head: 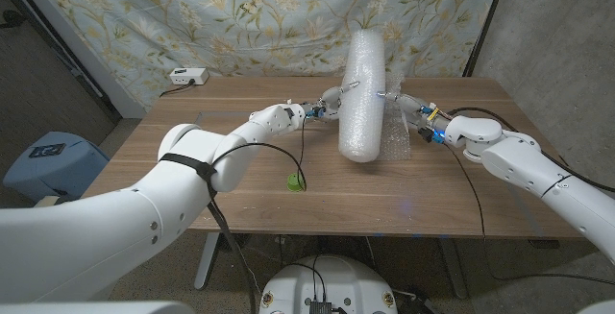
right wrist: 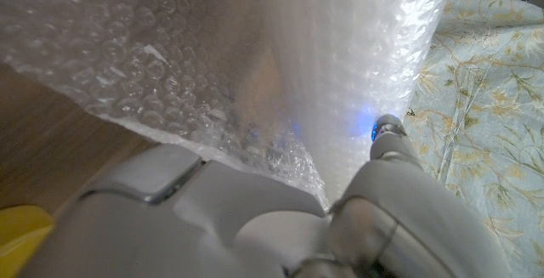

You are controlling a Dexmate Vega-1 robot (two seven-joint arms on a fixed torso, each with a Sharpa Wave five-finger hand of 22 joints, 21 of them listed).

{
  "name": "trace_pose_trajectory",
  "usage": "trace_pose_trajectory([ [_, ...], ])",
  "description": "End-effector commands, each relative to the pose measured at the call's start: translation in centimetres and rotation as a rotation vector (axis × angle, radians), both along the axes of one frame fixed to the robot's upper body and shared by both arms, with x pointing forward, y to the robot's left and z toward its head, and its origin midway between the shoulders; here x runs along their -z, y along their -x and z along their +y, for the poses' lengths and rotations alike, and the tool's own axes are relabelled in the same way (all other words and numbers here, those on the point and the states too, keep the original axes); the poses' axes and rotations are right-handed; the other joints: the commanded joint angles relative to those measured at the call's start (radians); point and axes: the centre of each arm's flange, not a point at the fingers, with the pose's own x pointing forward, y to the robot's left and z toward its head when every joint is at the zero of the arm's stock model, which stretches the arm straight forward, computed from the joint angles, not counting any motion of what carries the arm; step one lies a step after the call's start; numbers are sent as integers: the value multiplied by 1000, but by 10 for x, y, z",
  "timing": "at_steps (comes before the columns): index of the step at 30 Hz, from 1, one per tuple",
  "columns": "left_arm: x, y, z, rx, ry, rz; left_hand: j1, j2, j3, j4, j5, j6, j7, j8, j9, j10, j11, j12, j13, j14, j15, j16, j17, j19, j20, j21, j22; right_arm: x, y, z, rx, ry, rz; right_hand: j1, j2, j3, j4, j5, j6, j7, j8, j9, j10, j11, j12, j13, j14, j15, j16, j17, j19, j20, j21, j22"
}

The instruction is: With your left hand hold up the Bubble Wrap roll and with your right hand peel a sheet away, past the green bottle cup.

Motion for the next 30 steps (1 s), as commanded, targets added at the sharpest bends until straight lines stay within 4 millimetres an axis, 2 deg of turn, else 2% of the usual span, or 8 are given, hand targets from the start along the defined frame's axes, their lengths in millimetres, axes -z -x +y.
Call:
trace_pose_trajectory([
  [1,0,0,-11,-19,-5,2,99,107,20,-3,5,18,-11,7,76,39,-42,-2,3,104,-102,-3,3,-1,3,8,1,-2,-6,-4,-38,-6,8,13,3,1,6,7,18,78,9,3,13,3,8,6,13,1,8,3,17,-1,10,4],
  [13,4,1,-20,-28,8,19,99,108,22,-3,5,20,-14,8,79,42,-46,-4,7,104,-102,-6,8,-8,2,12,1,-1,-1,-15,-91,-26,13,20,6,2,6,7,37,76,12,3,24,2,14,11,25,-2,10,4,27,-3,8,4],
  [21,5,2,-25,-24,17,27,104,111,25,-6,5,35,-16,16,84,52,-48,-3,9,114,-106,-4,13,-6,0,19,1,-2,4,-19,-136,-30,23,19,5,-2,9,5,15,77,-3,4,3,3,6,15,10,13,2,5,16,16,-1,4],
  [30,6,4,-27,-5,33,31,108,110,27,-7,5,38,-18,21,89,60,-52,-2,14,117,-110,-5,17,-4,-3,26,1,0,1,-22,-154,-40,33,18,5,-3,11,5,14,81,-5,4,-3,3,3,17,8,19,0,6,15,20,-3,4],
])
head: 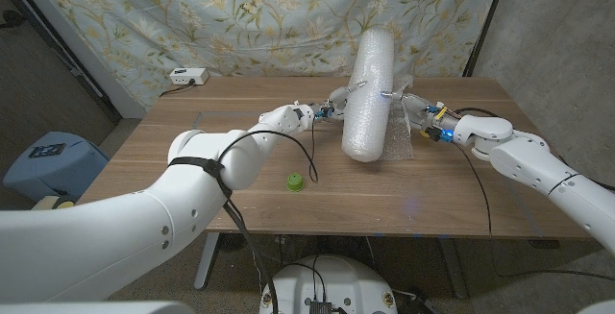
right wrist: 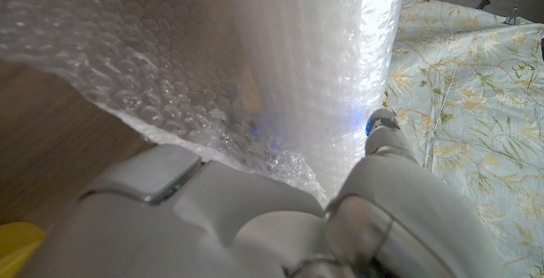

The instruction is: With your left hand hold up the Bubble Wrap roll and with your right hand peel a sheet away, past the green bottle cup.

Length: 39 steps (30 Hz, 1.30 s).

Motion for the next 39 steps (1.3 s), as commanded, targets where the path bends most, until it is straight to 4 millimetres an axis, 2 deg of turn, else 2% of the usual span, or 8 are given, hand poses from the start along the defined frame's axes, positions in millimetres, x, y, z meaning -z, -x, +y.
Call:
trace_pose_trajectory([
  [1,2,2,-5,21,13,8,109,110,27,-7,7,29,-20,7,89,51,-45,7,4,112,-104,2,4,2,-4,10,1,1,-1,-6,-35,-13,15,5,0,4,4,5,-3,81,-1,3,-7,1,0,3,0,10,-3,4,4,4,-3,4],
  [4,2,3,-6,30,16,7,109,110,28,-7,7,29,-21,7,90,54,-50,7,6,112,-104,1,4,1,-4,12,1,1,-3,-7,-33,-22,17,5,0,2,5,5,11,77,4,3,1,2,3,5,9,9,0,5,11,5,-1,4],
  [16,3,6,-9,64,28,10,109,109,29,-6,6,33,-24,11,93,55,-48,4,10,114,-104,-1,9,-2,-4,18,0,-3,-8,-17,-28,-16,13,33,7,4,0,5,125,62,29,2,85,-10,33,16,92,-28,24,4,92,-14,13,5],
  [19,3,7,-12,66,31,10,109,110,29,-6,7,33,-24,11,93,55,-49,2,10,115,-103,-2,10,-2,-4,20,0,-3,-8,-18,-25,-23,14,50,13,6,-2,5,183,55,41,2,138,-28,52,20,142,-47,38,3,146,-29,24,5],
  [21,4,8,-14,72,42,16,109,110,29,-6,6,34,-24,11,93,56,-48,3,11,116,-103,-2,10,-3,-4,21,0,-3,-8,-19,-25,-23,14,58,15,7,-2,4,211,53,46,1,161,-32,60,21,161,-58,43,2,174,-23,30,6],
  [28,5,10,-20,92,58,20,108,110,30,-5,6,34,-26,12,94,57,-50,1,12,114,-101,-6,11,-4,-3,24,0,0,-9,-23,-30,-25,26,72,21,4,0,2,272,40,55,-1,226,-50,82,24,222,-85,62,1,234,-38,40,6],
  [37,8,12,-25,107,72,29,108,109,30,-5,5,32,-29,12,96,53,-49,-5,15,109,-103,-10,15,-13,-2,26,0,1,-9,-32,-58,-37,52,74,23,2,2,1,284,38,54,-1,238,-49,85,25,230,-82,64,2,240,-36,38,7],
  [39,9,13,-25,108,69,29,106,110,30,-4,5,32,-30,13,96,51,-50,-7,15,107,-101,-11,15,-14,-2,27,0,2,-9,-34,-66,-40,57,66,27,-3,9,-1,271,39,43,-2,217,-44,74,25,214,-65,57,4,220,-22,26,7],
])
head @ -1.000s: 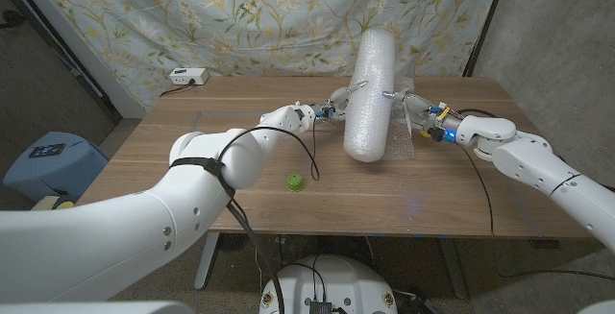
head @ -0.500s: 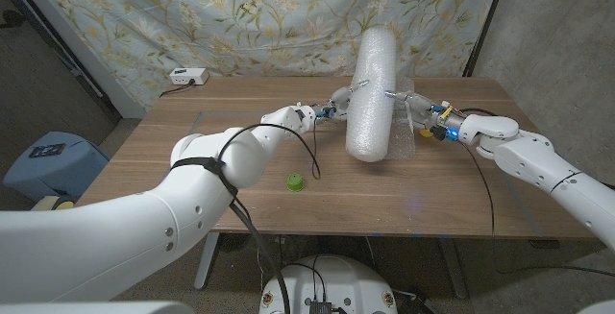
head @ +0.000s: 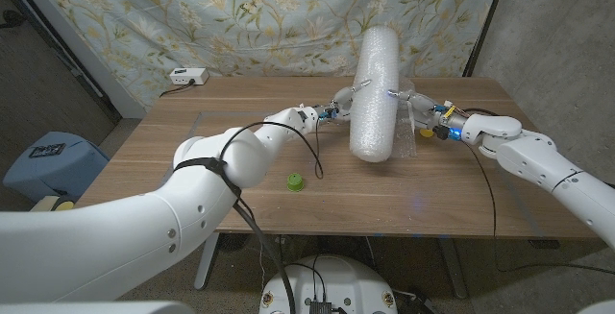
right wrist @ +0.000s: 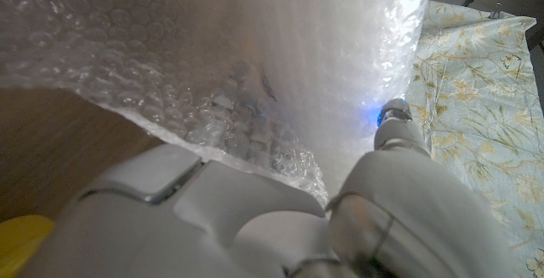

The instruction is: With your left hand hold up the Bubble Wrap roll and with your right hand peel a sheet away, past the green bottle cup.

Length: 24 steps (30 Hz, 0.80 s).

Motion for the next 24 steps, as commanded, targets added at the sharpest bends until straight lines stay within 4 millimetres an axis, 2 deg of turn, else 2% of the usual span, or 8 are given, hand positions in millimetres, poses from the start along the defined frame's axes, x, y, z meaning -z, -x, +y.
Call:
trace_pose_trajectory([
  [1,4,3,-6,24,4,6,102,114,22,4,4,34,-29,5,96,52,-50,-2,3,105,-103,-4,5,-5,0,5,0,3,-1,-14,-22,-16,32,-6,8,-6,12,-1,-17,20,-16,3,-20,15,-10,2,-22,24,-4,5,-19,22,-15,2],
  [2,5,3,-6,25,3,5,103,114,22,4,4,35,-30,6,96,53,-51,-2,4,105,-104,-4,5,-5,0,5,0,3,0,-15,-30,-15,36,-11,9,-10,15,-2,-32,17,-25,2,-35,26,-18,2,-33,35,-9,6,-27,30,-20,2],
  [3,5,3,-6,25,3,6,103,114,22,3,4,33,-30,5,96,53,-50,-2,4,105,-105,-4,6,-6,1,5,0,3,1,-15,-40,-12,41,-19,10,-16,19,-3,-52,18,-38,3,-62,41,-33,3,-64,63,-24,7,-53,52,-34,2],
  [4,5,3,-6,26,5,7,103,114,22,4,4,33,-30,5,96,52,-52,-3,5,105,-104,-4,6,-6,0,6,0,2,1,-16,-47,-11,43,-22,11,-19,20,-3,-62,24,-44,4,-76,47,-41,3,-73,73,-28,8,-59,58,-37,3],
  [9,6,3,-6,29,4,8,104,114,22,3,4,34,-33,5,96,51,-51,-6,6,105,-106,-4,9,-7,-1,9,0,-2,8,-18,-56,-21,31,-32,5,-28,21,-3,-91,35,-58,6,-102,53,-57,4,-94,96,-38,9,-76,85,-45,3],
  [14,7,3,-5,34,3,8,104,114,23,3,4,33,-31,5,95,51,-50,-8,7,104,-106,-6,11,-9,0,12,-1,-9,13,-20,-66,-18,26,-40,-3,-36,21,-3,-101,47,-63,7,-107,54,-62,4,-93,128,-41,10,-72,105,-44,3],
  [24,8,4,-5,45,7,9,104,113,24,3,4,33,-33,5,95,52,-52,-10,10,104,-106,-9,14,-9,0,16,-1,-11,13,-33,-93,-39,48,-54,-14,-49,23,-2,-128,60,-72,9,-118,54,-71,4,-104,135,-49,11,-70,126,-44,3],
])
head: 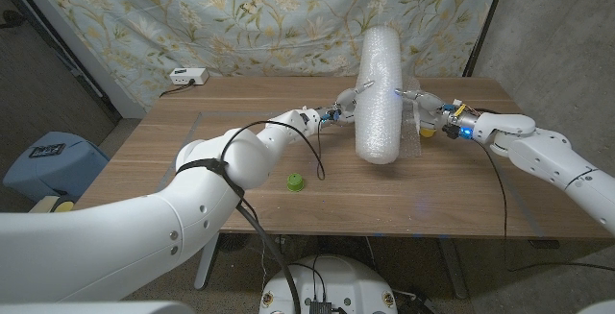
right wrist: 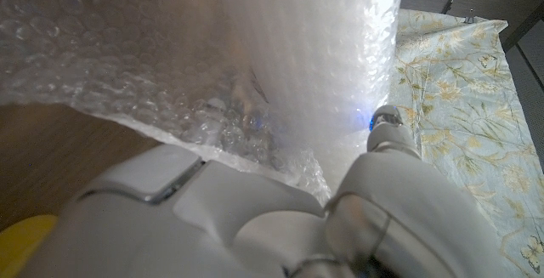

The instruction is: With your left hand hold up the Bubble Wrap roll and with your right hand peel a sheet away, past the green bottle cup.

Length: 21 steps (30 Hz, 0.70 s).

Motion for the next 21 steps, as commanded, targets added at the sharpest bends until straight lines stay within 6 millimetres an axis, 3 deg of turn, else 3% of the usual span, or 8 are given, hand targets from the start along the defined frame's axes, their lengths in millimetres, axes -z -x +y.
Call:
trace_pose_trajectory([
  [1,2,0,1,9,3,3,105,112,20,8,6,34,-31,6,95,52,-51,-3,4,103,-105,-3,3,-2,-2,9,0,-4,3,-14,-30,-20,19,-3,-12,-6,1,2,-11,70,-6,4,-10,1,-5,4,-1,6,-3,2,1,12,1,3],
  [9,1,0,-1,4,5,6,106,113,21,8,6,33,-30,6,95,53,-51,-6,5,105,-105,-4,6,-4,-1,13,0,-5,2,-25,-14,-19,30,-8,-14,-10,3,3,-13,72,-5,5,-14,1,-8,4,-1,6,-4,3,2,16,1,3],
  [21,1,1,-4,6,21,13,108,114,23,7,7,36,-29,9,98,58,-53,-9,7,107,-107,-7,10,-5,-3,20,-1,-1,-5,-37,23,-7,51,8,1,-6,-8,6,31,66,12,5,36,1,4,10,58,-10,14,4,52,-12,15,4],
])
